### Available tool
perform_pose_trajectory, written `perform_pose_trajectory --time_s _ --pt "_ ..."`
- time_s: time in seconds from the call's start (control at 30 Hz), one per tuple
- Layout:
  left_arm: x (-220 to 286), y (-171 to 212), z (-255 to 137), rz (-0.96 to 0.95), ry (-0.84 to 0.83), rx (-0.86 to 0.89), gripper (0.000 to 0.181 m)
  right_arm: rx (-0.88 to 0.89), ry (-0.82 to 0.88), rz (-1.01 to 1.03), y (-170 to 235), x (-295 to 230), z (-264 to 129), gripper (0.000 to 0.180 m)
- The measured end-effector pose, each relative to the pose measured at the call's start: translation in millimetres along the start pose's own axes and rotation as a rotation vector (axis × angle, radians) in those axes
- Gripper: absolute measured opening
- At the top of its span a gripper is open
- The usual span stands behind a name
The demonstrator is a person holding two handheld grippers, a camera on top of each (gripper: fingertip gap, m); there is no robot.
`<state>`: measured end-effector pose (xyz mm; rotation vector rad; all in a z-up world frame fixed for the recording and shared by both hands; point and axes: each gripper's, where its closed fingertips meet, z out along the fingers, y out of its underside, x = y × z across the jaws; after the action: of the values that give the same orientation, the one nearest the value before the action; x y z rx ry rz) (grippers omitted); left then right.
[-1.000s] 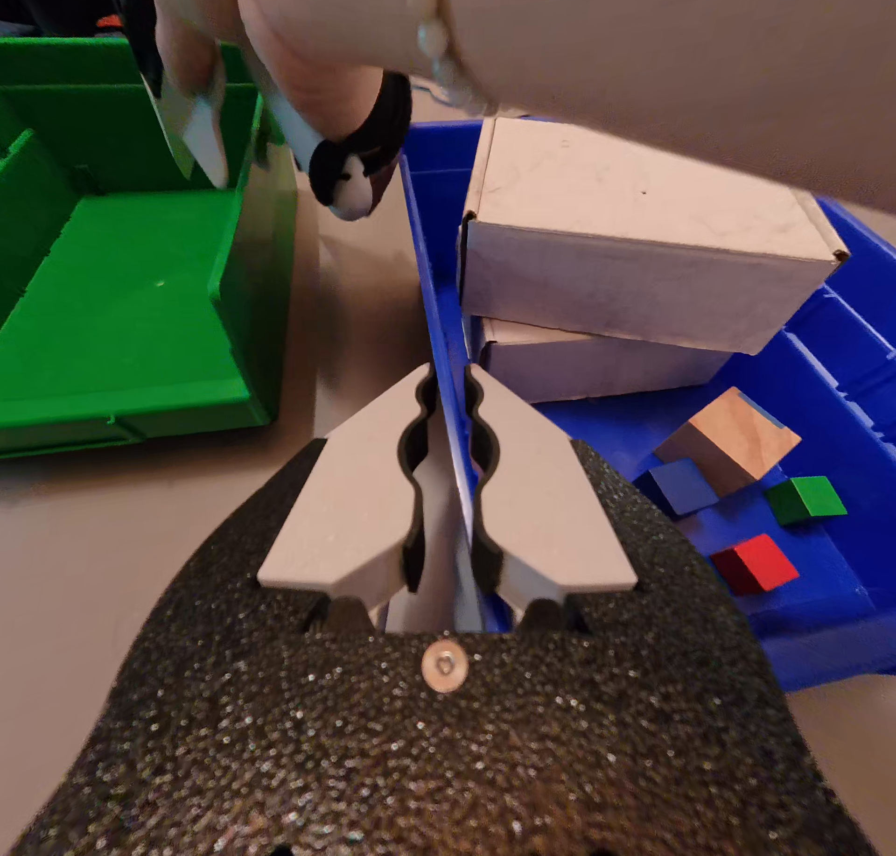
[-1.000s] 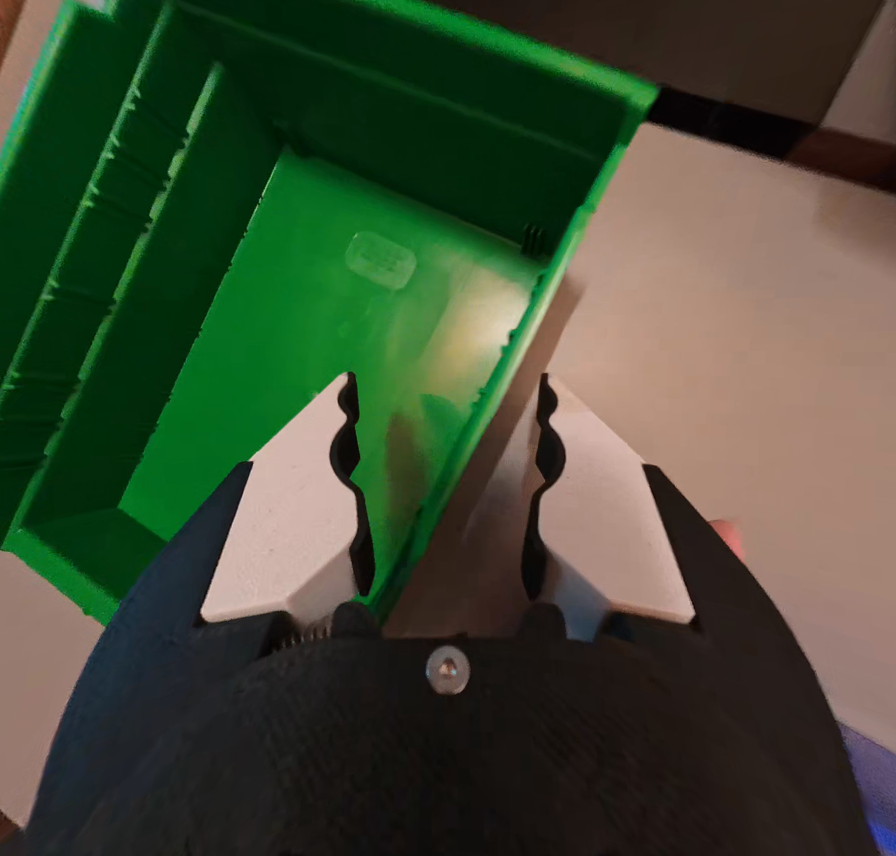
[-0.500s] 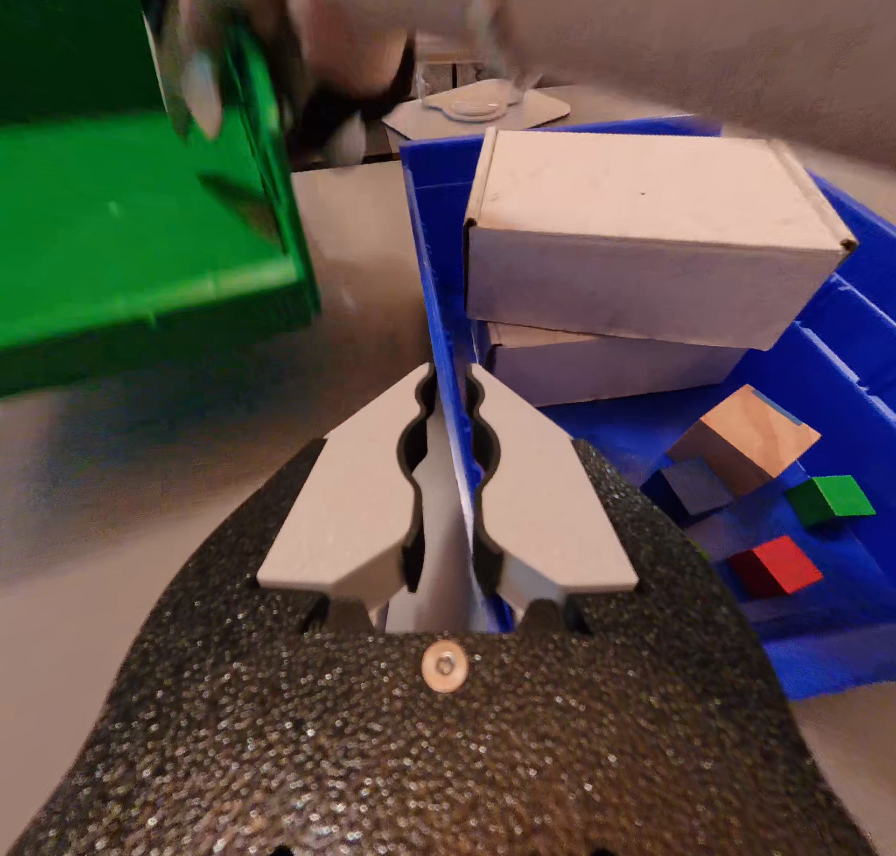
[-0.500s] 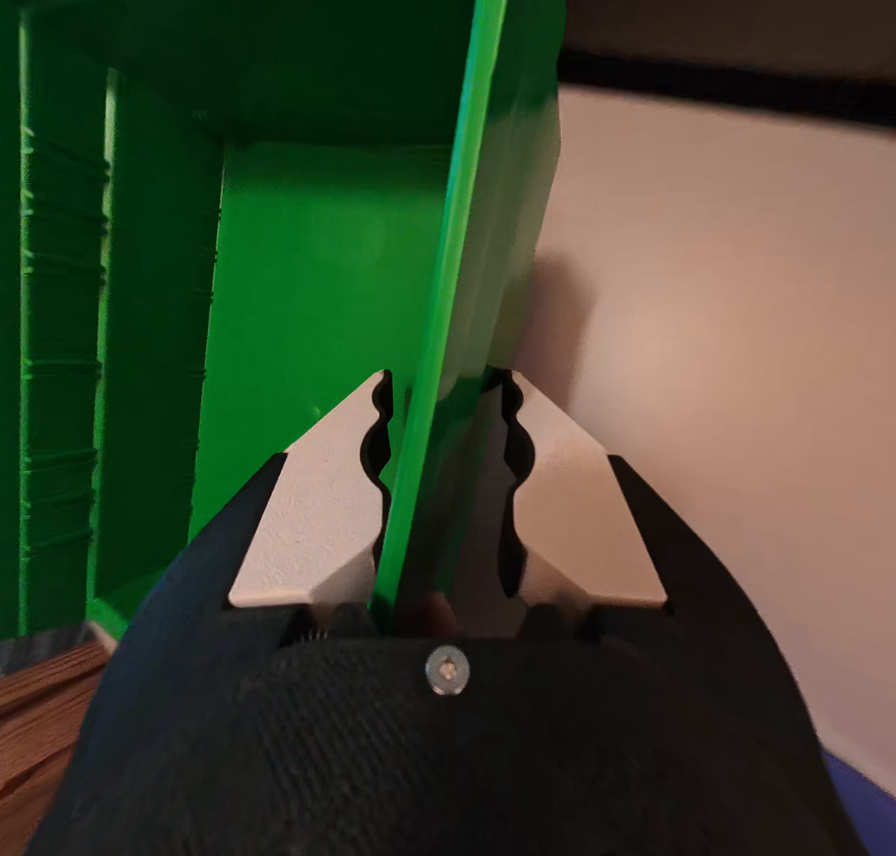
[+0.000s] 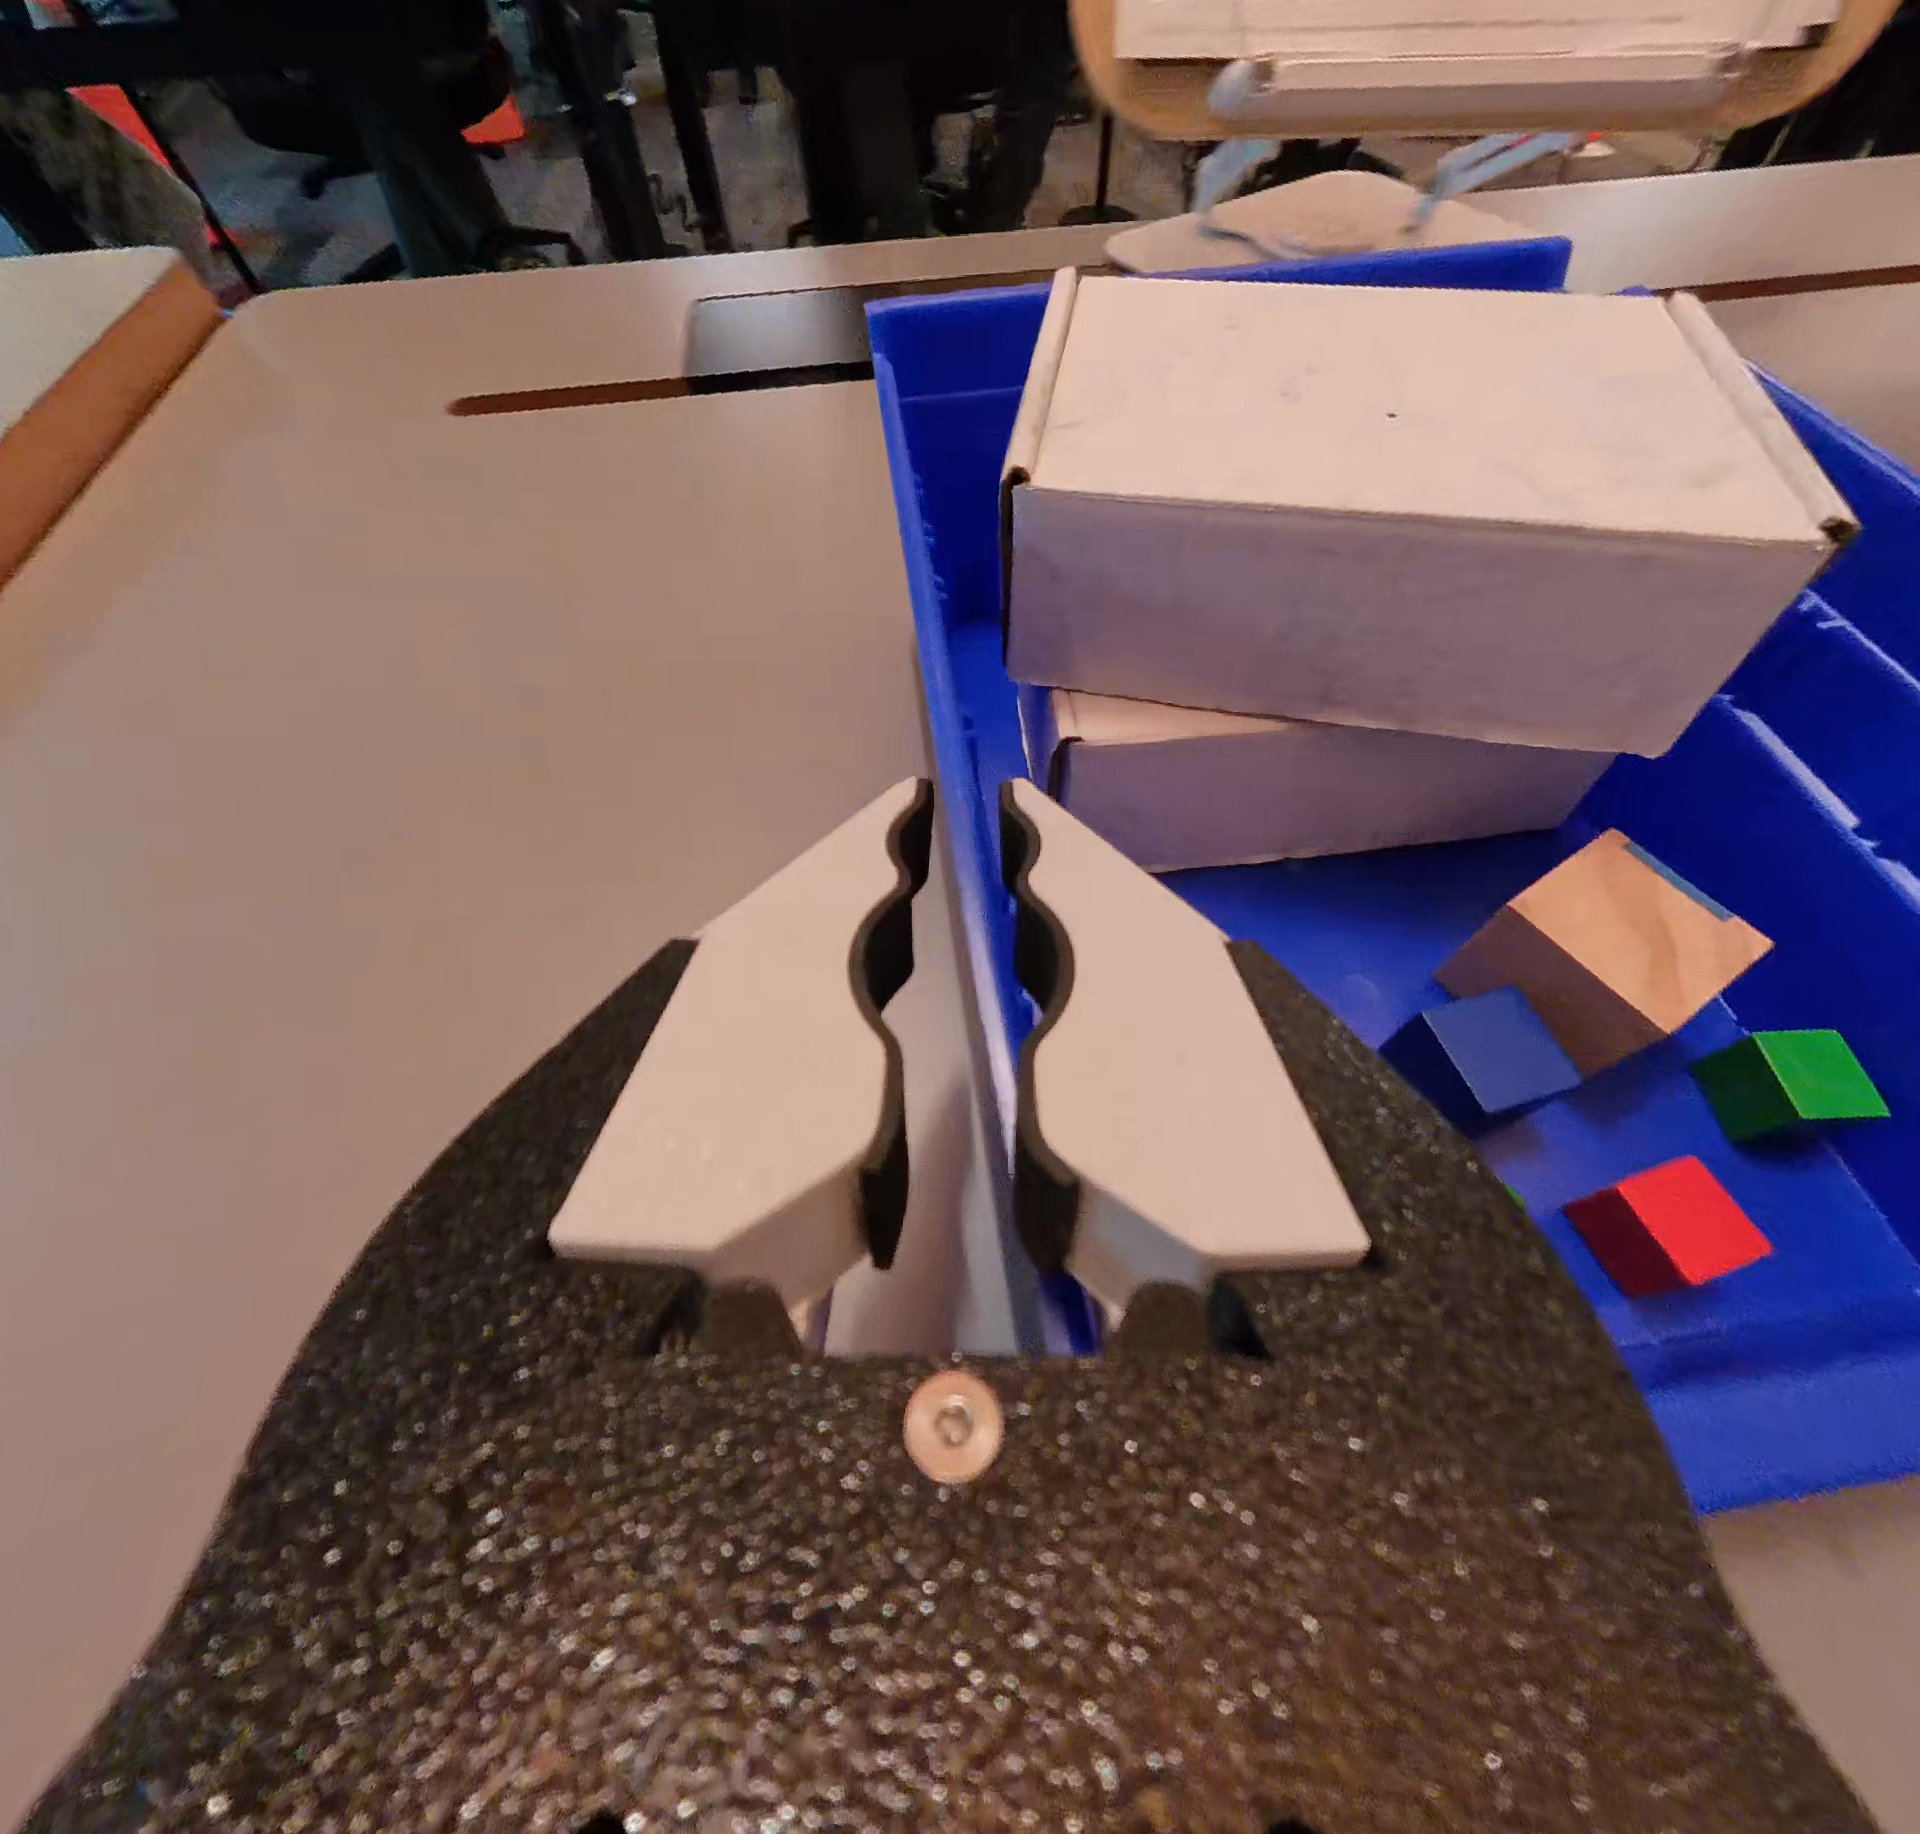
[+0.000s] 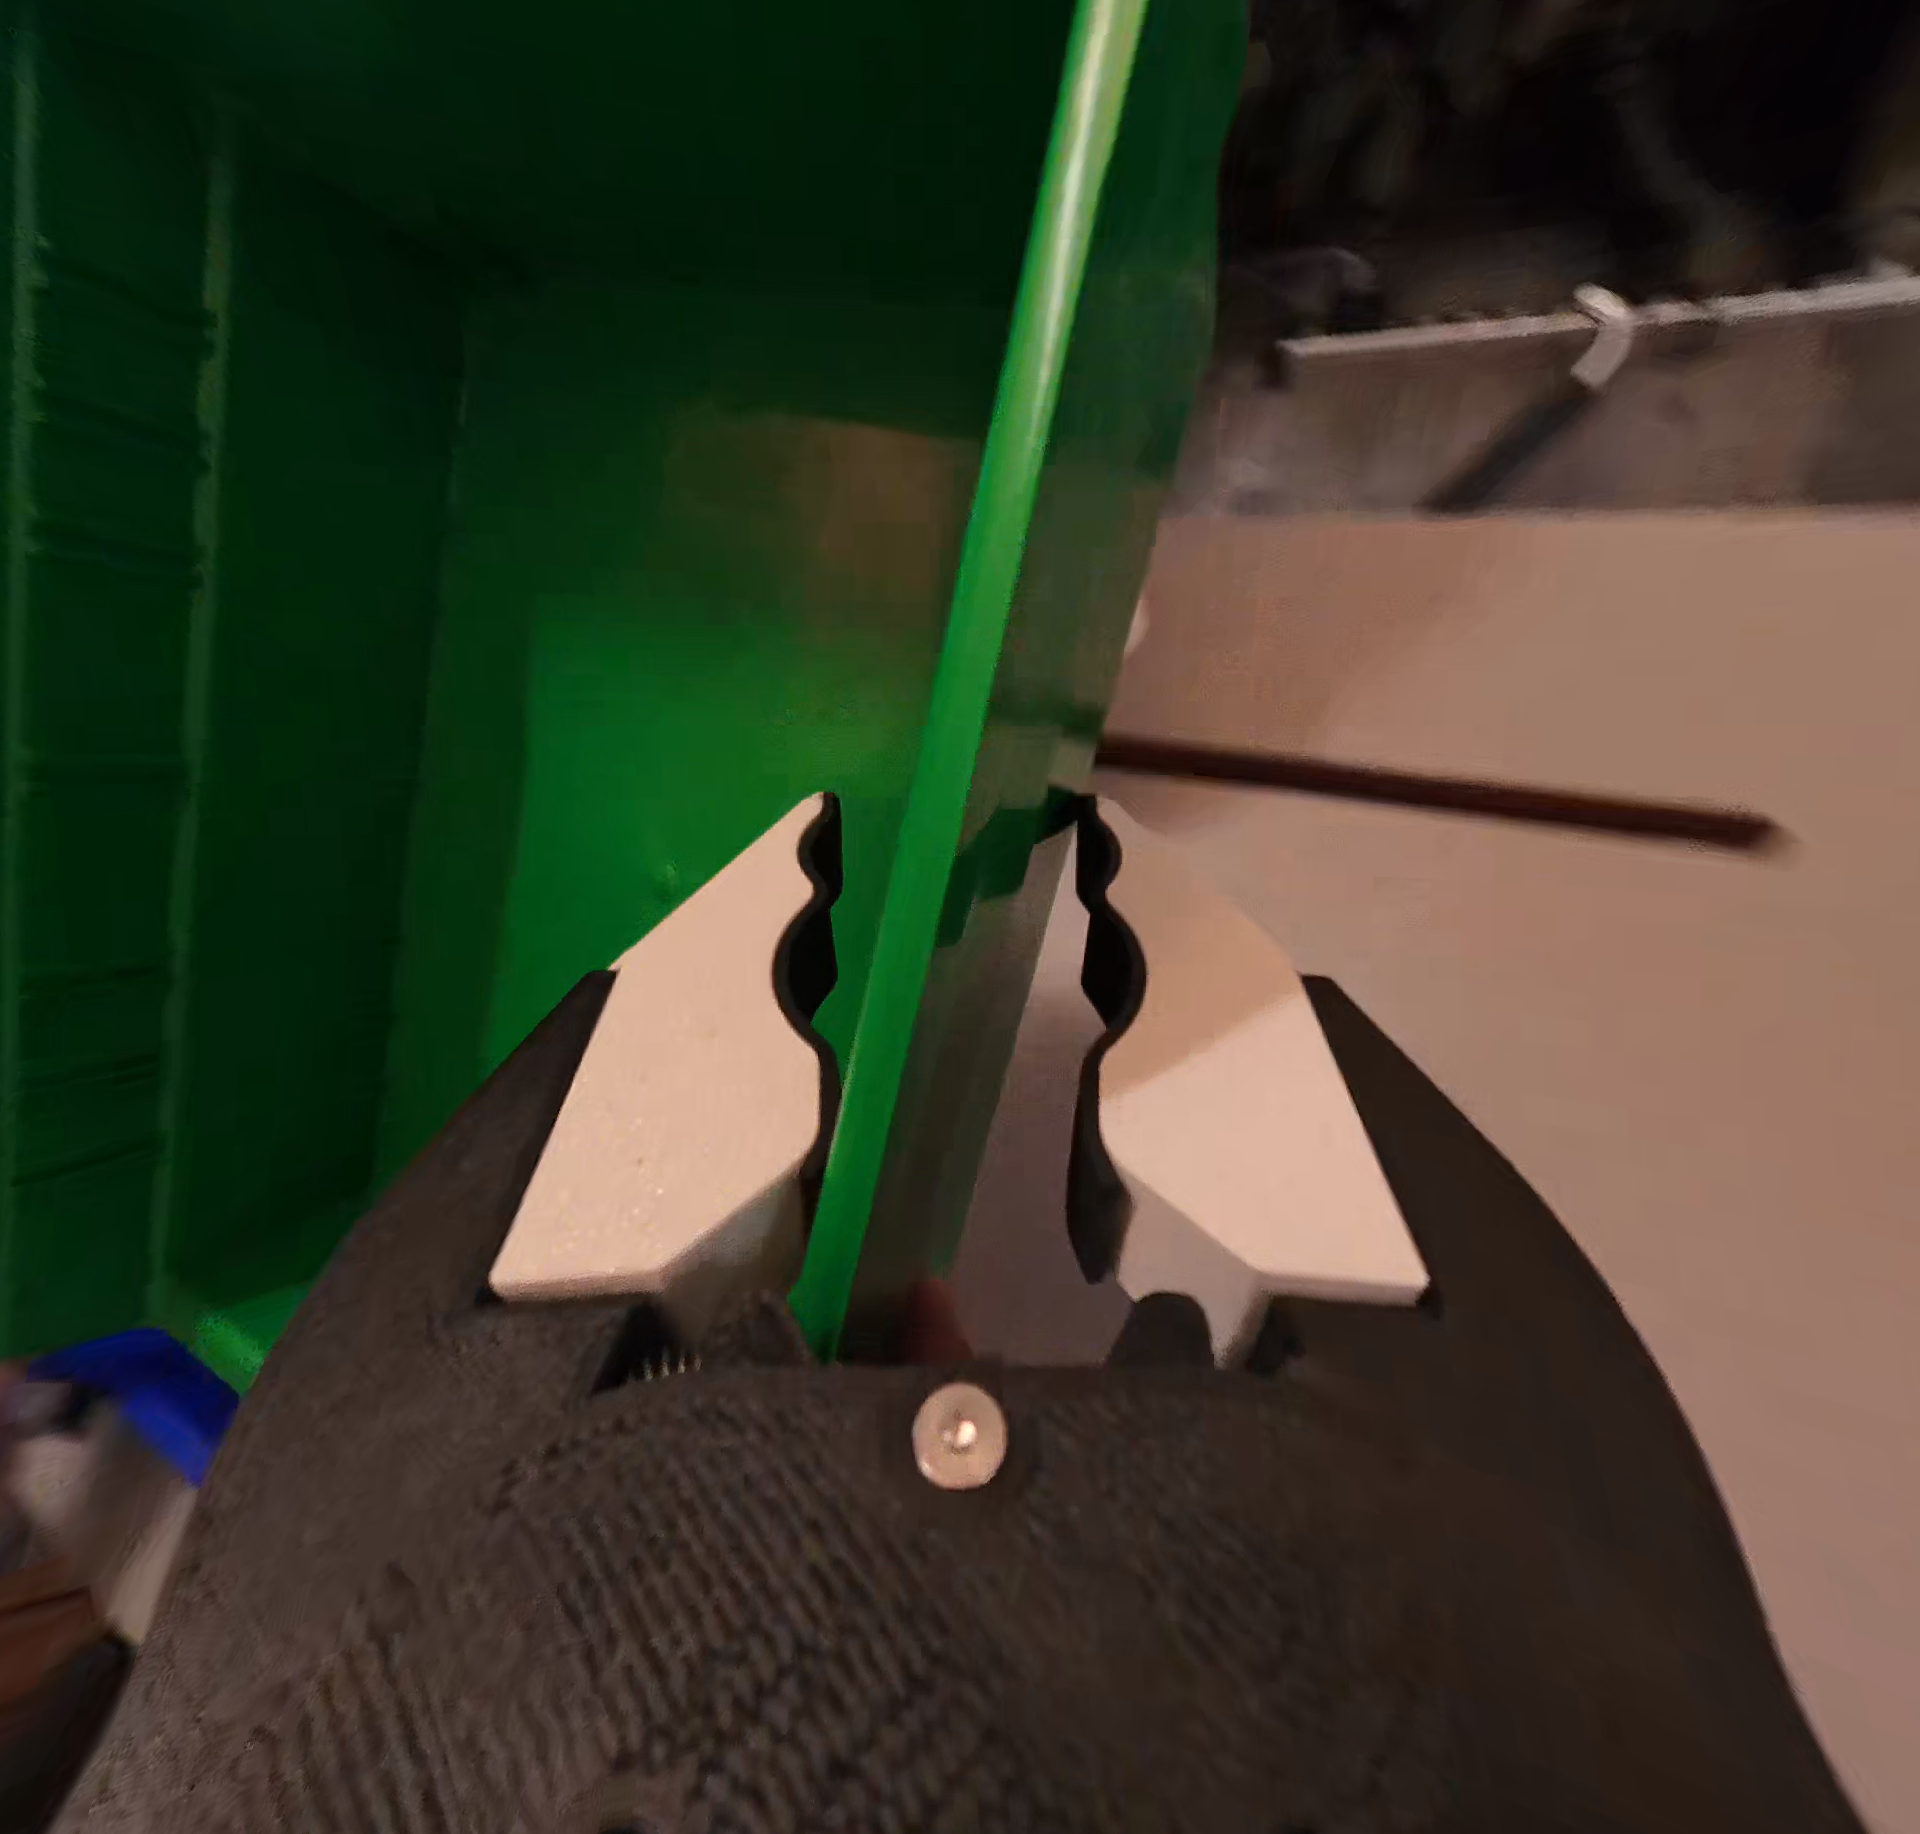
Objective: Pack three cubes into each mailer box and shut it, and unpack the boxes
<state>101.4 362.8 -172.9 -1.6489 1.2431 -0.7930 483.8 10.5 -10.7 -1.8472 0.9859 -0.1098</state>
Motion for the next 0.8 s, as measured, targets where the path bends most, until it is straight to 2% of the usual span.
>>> perform_pose_trajectory --time_s 0.13,0.27,0.53,0.8 --pt "-59 -5 19 -0.011 -0.017 -0.019 0.01 -0.129 0.193 0.163 88 142 -46 0.045" --pt "-100 -10 46 -0.007 -0.004 -0.059 0.01 -0.191 0.301 0.277 143 217 -67 0.046" --pt "-144 -23 84 -0.02 -0.014 -0.075 0.01 -0.295 0.248 0.19 149 241 -35 0.046" --pt "-155 -22 95 -0.015 -0.04 -0.123 0.013 -0.446 0.32 0.039 151 272 -1 0.047"
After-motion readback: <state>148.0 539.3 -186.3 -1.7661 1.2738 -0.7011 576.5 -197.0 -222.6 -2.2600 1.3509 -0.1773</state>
